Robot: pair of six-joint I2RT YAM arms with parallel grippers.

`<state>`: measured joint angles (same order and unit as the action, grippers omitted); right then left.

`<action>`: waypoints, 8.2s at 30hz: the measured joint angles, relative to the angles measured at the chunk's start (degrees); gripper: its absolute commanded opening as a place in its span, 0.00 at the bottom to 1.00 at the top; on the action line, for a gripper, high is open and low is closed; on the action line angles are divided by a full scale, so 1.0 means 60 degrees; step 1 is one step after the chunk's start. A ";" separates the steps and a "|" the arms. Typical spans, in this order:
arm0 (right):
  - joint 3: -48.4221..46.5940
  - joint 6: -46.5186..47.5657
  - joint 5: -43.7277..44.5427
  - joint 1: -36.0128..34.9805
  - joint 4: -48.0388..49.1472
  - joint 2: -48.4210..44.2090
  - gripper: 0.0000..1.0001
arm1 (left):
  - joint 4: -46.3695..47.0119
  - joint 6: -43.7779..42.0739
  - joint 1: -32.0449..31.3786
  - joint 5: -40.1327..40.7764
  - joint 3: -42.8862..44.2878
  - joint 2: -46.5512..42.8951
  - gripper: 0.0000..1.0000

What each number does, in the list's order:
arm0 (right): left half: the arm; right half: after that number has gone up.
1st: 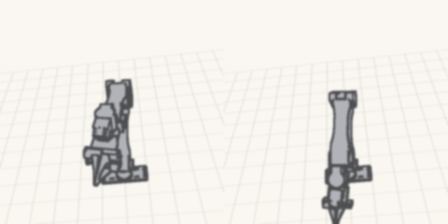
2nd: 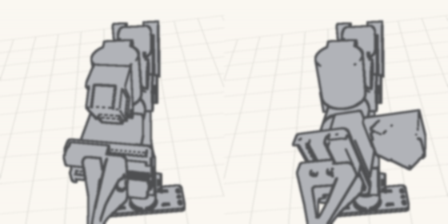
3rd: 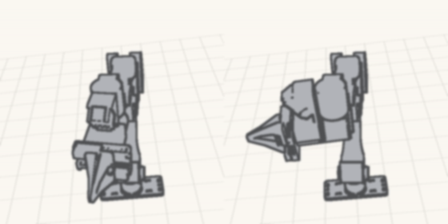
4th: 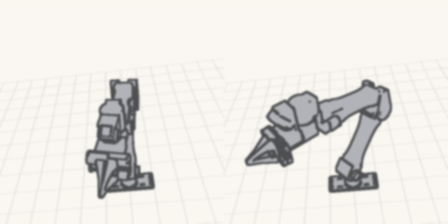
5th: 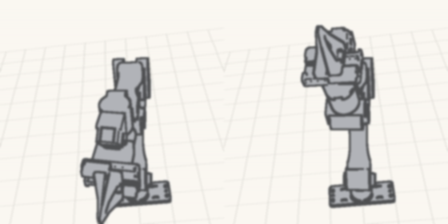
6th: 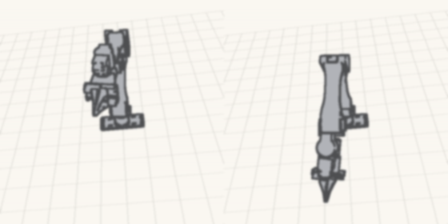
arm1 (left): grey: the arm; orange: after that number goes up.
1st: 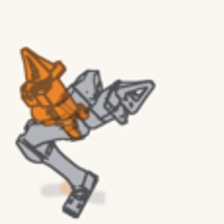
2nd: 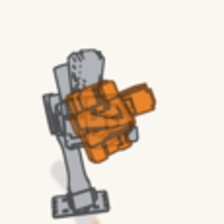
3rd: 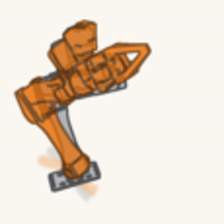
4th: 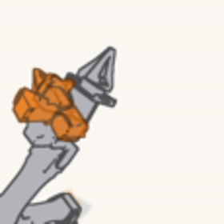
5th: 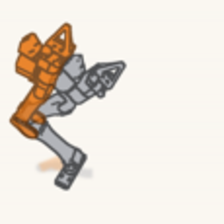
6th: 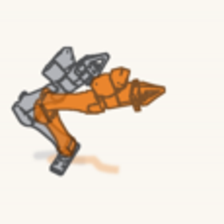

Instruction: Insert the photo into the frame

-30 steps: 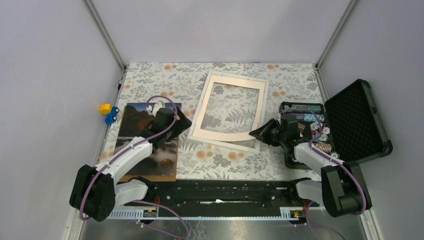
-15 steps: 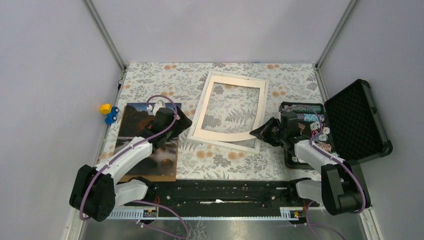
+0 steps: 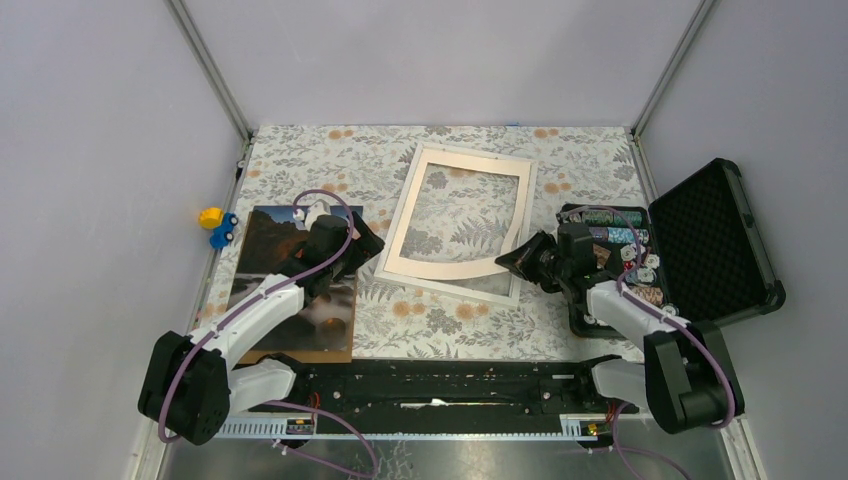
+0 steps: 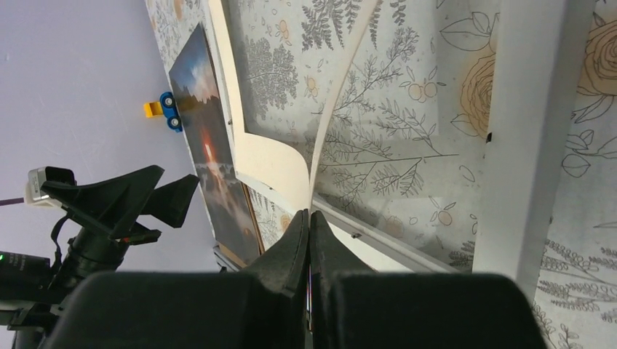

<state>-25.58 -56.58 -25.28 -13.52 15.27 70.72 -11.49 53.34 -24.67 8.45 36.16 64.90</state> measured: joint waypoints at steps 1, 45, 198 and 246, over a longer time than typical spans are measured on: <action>0.0004 0.0018 0.0124 -0.0033 -0.0080 -0.0127 0.00 | 0.0000 0.0000 0.0000 0.0000 0.0000 -0.0004 0.99; -0.0685 0.1005 0.1122 -0.0790 -0.0987 0.0437 0.01 | 0.0098 -0.0248 0.0000 -0.0342 0.0000 -0.0047 0.99; -0.7173 -0.2830 0.1592 -0.8284 0.4255 0.9766 0.26 | -0.0652 -0.1672 0.6422 -0.2958 -0.1596 -0.0448 0.98; -1.6542 0.6852 0.6823 -0.4036 -1.6152 0.4994 0.00 | 0.0572 -0.1949 0.2058 -0.8378 0.3552 0.1847 0.98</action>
<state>-124.84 -15.46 15.66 -37.74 -81.65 100.68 -8.05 41.65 -12.32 -41.82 57.47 75.99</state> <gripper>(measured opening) 0.014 0.985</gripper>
